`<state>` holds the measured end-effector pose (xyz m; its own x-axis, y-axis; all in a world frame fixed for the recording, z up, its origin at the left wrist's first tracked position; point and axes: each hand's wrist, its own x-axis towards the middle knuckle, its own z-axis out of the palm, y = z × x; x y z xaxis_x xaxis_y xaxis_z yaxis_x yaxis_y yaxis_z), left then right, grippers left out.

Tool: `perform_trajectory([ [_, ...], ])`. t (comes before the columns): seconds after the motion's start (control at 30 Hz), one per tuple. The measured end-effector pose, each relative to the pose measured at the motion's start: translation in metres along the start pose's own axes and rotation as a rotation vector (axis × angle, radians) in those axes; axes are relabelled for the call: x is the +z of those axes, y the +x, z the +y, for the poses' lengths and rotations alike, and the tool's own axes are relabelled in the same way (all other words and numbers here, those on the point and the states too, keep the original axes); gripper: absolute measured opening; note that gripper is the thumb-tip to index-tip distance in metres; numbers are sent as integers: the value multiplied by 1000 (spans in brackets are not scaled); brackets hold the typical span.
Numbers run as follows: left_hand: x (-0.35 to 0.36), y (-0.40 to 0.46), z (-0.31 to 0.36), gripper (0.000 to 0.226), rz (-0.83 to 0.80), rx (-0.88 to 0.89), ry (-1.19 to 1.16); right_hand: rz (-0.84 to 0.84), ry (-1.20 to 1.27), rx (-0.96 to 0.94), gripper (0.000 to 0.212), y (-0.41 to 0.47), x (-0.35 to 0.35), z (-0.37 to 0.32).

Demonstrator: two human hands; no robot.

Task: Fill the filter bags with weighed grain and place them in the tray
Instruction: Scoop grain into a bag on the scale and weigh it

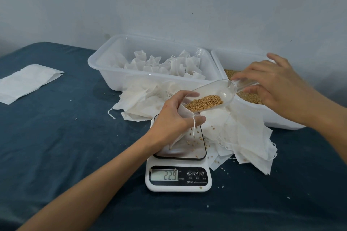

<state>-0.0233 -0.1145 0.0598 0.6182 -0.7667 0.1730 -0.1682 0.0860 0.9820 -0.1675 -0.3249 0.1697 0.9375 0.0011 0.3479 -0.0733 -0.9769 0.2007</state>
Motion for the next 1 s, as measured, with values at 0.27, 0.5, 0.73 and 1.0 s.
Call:
perform_trajectory([
  [0.27,0,1,-3,53,3,7,-20,-9,0,2,40,1,1,1],
  [0.5,-1,-1,2,55,7,11,8,-13,84,28,35,-4,10,2],
  [0.73,-1,2,-3,51,-7,12,-74,-50,398,198,26,-7,18,4],
  [1.0,1,5,-5,52,-10,52,-107,-4,551,509,24,-10,43,63],
])
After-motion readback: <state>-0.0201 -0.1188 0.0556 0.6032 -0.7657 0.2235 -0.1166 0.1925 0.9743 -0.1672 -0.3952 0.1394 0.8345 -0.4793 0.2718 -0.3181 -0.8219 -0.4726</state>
